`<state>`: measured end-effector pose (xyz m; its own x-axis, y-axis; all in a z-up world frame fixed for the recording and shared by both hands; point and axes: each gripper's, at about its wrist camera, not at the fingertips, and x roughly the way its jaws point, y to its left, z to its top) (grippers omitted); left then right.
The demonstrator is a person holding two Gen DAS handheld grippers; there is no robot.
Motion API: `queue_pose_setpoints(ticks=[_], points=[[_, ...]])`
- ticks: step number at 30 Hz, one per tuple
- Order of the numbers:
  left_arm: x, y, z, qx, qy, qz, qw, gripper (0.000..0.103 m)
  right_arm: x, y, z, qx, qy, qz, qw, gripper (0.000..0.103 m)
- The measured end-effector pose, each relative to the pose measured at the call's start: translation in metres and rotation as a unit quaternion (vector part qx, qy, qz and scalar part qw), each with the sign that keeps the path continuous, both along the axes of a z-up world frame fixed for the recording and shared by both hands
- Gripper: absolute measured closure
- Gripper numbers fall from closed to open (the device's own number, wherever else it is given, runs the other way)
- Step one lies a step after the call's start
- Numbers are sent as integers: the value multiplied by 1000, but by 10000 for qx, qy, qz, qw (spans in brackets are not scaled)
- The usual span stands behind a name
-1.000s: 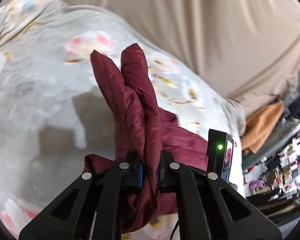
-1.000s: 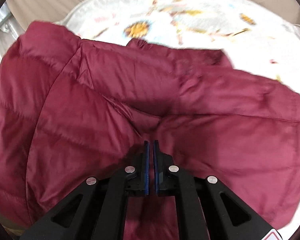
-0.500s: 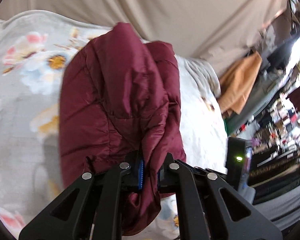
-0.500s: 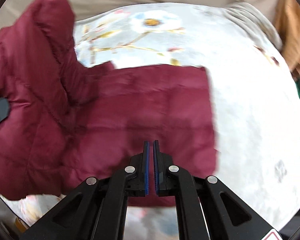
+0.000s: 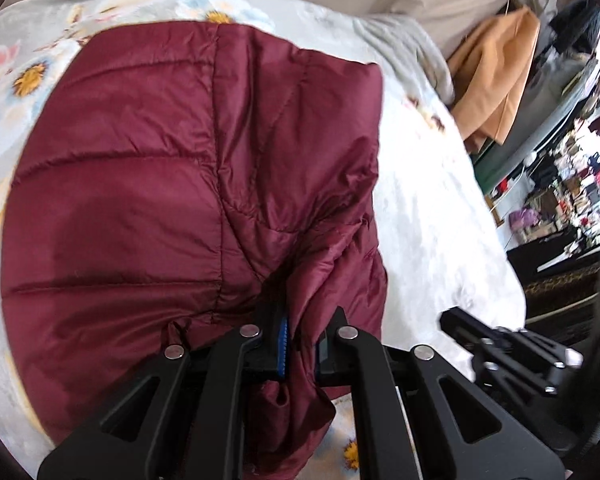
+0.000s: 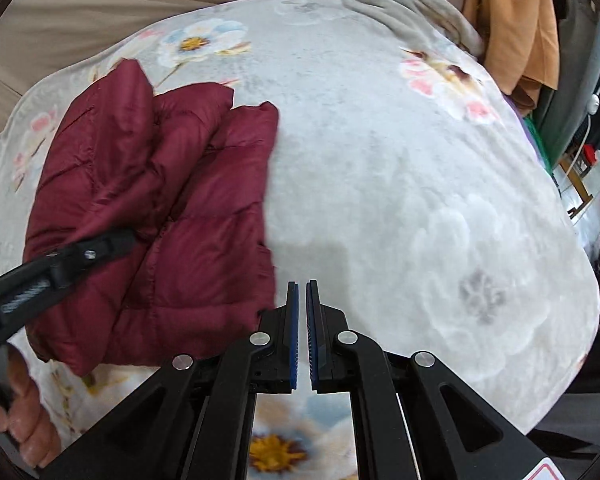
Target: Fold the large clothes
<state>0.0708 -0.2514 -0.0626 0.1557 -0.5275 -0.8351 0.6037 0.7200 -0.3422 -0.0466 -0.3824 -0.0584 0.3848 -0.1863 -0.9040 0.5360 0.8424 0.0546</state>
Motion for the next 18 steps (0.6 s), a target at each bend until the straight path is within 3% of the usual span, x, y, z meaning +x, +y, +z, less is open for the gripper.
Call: queue_pose_setpoints(ticks=[8,13,15,17,18], points=[[-11,-24,-32,477,-243,-238,9983,96,-19,-13,-8,152,-5,-196,9997,98],[-17,-29,-36,698,-445,-410,9957,92,-29,-19,-8,544,-231,-303,9978,97],[-17,-22,-20,529,-288,-416,9973,86,-35,-19,0,701,-495,-334,9957,92],[-23,-4,12,26,-373,-397,9985,75,-43,-18,15,879,-943,-315,9912,86],[-27,13,33,-246,-579,-368,9973,59,-45,-18,19,938,-1071,-304,9893,75]])
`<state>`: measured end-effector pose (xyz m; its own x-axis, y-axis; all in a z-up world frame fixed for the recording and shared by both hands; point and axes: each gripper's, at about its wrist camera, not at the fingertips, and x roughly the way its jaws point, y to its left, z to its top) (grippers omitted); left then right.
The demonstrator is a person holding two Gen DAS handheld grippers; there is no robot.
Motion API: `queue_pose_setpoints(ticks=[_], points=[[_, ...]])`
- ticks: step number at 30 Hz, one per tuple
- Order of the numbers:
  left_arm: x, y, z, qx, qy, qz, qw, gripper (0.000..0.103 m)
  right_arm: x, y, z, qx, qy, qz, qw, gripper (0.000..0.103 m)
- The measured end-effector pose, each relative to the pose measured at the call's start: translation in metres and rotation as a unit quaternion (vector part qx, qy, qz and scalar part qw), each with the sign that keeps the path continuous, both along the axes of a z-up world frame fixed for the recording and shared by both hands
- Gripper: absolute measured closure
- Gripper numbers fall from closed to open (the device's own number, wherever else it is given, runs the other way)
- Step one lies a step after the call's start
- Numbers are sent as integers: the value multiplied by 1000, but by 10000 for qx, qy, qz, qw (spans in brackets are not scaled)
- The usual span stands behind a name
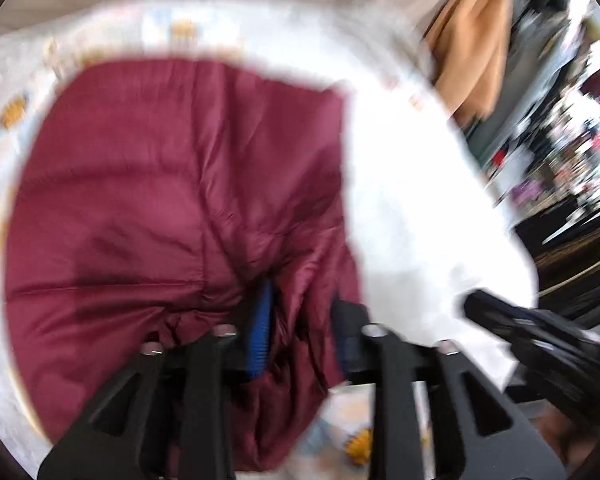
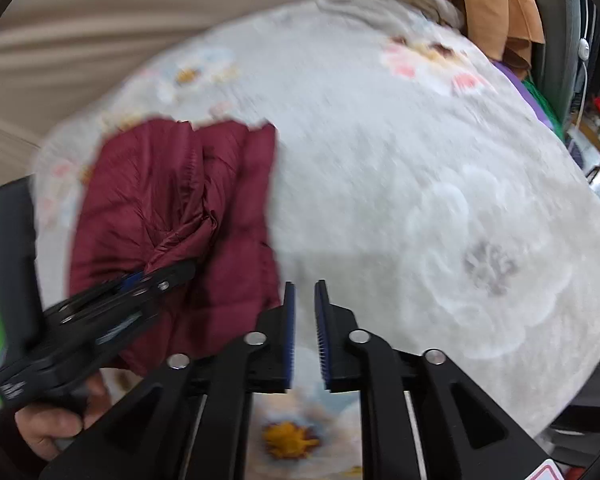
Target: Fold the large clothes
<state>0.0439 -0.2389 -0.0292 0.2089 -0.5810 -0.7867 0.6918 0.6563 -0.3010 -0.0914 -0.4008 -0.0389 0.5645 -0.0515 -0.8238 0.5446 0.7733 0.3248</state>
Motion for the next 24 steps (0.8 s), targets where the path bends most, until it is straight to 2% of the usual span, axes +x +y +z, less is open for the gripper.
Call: queue_pose_setpoints(ticks=[1,2,5,6,8,11,14,15,16,17,18,19,21,24], points=[[-3,13,13,-147,-156,46,9998,45,-4,2,7,109,-226,8,9997,70],[-5,35,32,-321,-372,181,9986,41,-4,3,11,166,-318,32,9994,63],[-1,89,56,-455,-611,565,9955,30,0,13,20,659,-722,250,9949,56],[1,107,56,-403,-615,705,9948,26,3,17,22,820,-839,293,9927,50],[5,138,46,-248,-507,923,9941,24,15,27,25,1086,-1001,460,9880,41],[4,168,20,99,-269,1120,9933,24,47,47,16,1073,-670,674,9897,34],[-4,174,-6,272,17,1095,9936,24,73,60,-6,1156,-142,747,9904,34],[-6,171,-16,371,55,1086,9934,24,81,64,-15,1249,-35,791,9890,36],[-8,167,-23,469,54,1098,9928,26,86,65,-19,1218,51,816,9892,45],[-9,164,-30,589,34,1110,9921,28,91,68,-21,1085,213,833,9904,73],[-7,161,-35,659,37,1103,9917,33,92,69,-19,1022,227,836,9910,86],[-4,158,-38,684,73,1093,9916,38,92,69,-19,1022,227,836,9910,91],[1,151,-38,674,73,1084,9918,43,81,67,0,906,-252,804,9923,95],[-1,138,-36,725,-43,827,9939,45,56,59,20,618,-670,590,9941,96]])
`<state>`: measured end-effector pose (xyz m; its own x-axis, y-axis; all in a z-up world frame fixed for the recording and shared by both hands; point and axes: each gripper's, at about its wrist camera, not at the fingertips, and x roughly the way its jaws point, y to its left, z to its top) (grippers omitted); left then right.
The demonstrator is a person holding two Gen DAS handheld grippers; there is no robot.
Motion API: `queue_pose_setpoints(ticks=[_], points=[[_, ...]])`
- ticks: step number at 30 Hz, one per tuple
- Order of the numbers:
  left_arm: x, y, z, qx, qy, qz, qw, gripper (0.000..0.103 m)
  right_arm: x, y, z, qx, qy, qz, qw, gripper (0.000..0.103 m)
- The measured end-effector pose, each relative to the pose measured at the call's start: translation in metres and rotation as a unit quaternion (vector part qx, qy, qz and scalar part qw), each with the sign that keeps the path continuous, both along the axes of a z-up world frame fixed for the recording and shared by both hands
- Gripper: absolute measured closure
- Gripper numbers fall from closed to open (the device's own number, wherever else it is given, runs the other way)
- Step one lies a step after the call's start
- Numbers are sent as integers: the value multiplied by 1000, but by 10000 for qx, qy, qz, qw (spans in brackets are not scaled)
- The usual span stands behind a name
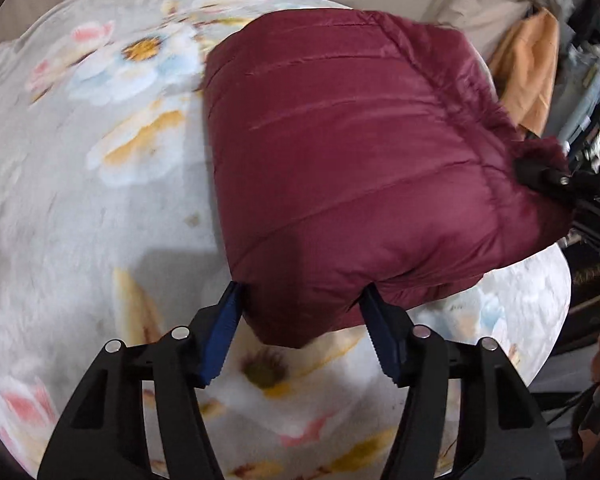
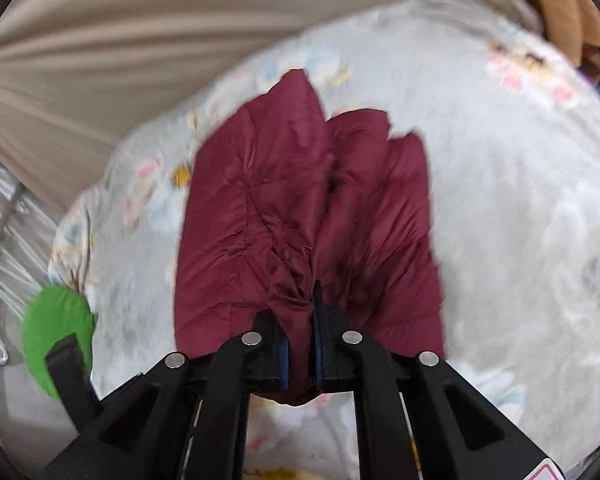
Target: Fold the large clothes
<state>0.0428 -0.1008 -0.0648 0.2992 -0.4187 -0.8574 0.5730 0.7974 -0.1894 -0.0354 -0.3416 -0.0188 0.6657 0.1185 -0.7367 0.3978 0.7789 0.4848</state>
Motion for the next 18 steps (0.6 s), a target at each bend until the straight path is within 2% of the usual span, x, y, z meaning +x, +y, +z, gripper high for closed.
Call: queue_pose_setpoints(ticks=[2,4,5,6,8,11,13,16,18], points=[[-2,-14,-7,197,-1,-110,9997,45,-10,-11,-11,-121,121,-229,9996,96],[-5,-25,-16,394,-6,-161,9991,45,-9,-19,-42,-161,547,-290,9980,96],[-8,-28,-16,452,-44,-177,9988,45,-7,-23,-68,-102,823,-321,9960,96],[-12,-30,-14,485,-96,-239,9985,45,-5,-26,-93,66,1010,-305,9944,96],[-20,-30,-2,371,-206,-398,9983,46,-1,-26,-109,74,1106,-328,9933,95],[-24,-19,24,-86,-90,-388,9992,49,7,-24,-111,-158,1195,-165,9926,93],[-19,-8,49,-489,-188,-156,9985,49,8,-24,-107,-37,1187,-148,9928,93],[-6,-9,72,-693,-403,63,9968,49,-10,-37,-82,127,978,-331,9946,86],[7,-20,78,-699,-494,143,9962,49,-23,-47,-52,120,707,-576,9958,81]])
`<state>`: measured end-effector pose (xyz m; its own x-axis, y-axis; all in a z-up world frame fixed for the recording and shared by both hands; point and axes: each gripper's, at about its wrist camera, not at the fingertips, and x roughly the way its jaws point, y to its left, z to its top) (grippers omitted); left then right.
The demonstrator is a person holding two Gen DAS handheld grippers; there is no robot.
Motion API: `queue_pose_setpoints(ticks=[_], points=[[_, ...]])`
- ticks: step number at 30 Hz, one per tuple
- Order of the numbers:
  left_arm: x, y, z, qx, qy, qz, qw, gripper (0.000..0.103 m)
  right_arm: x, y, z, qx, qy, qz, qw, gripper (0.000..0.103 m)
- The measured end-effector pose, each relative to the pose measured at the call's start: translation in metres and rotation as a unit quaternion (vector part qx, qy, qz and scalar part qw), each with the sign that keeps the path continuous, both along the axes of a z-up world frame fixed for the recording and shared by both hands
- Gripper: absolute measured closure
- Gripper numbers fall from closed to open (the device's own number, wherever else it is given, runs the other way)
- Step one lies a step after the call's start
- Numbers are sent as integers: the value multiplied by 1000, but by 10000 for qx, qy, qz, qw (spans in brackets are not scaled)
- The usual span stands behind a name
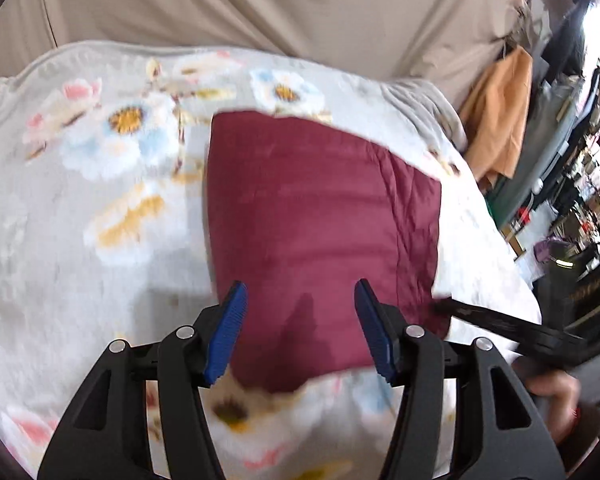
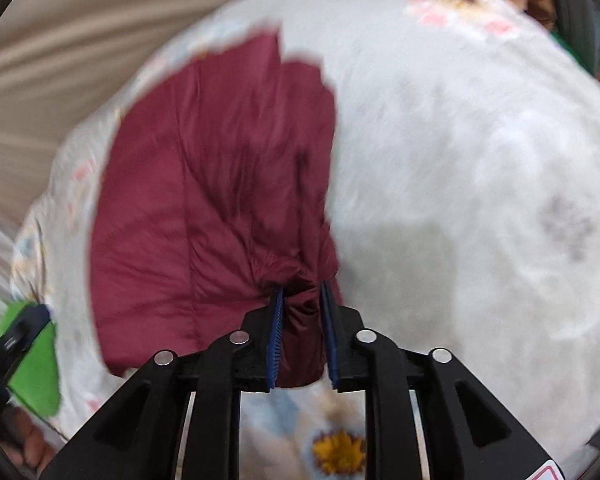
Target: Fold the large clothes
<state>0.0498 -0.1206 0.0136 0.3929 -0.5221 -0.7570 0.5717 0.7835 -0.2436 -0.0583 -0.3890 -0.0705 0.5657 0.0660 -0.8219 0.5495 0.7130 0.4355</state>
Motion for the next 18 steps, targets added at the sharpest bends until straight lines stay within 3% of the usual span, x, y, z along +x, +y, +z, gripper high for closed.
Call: queue_pose_setpoints(ticks=[5,7,8,13,18], points=[[22,-39,-19,270,202,19,9994,49,32,-20,62,-328,-565,10,9979,88],[25,-50,-30,400,271,44,9988,49,54,-28,69,-423,-619,37,9972,99],[27,-52,-35,465,284,55,9985,49,65,-31,69,-509,-564,47,9971,99],[30,-64,-55,735,180,113,9971,48,118,-40,50,-580,-379,248,9973,102],[34,-74,-69,888,212,38,9958,46,149,-55,-1,-432,115,246,9987,103]])
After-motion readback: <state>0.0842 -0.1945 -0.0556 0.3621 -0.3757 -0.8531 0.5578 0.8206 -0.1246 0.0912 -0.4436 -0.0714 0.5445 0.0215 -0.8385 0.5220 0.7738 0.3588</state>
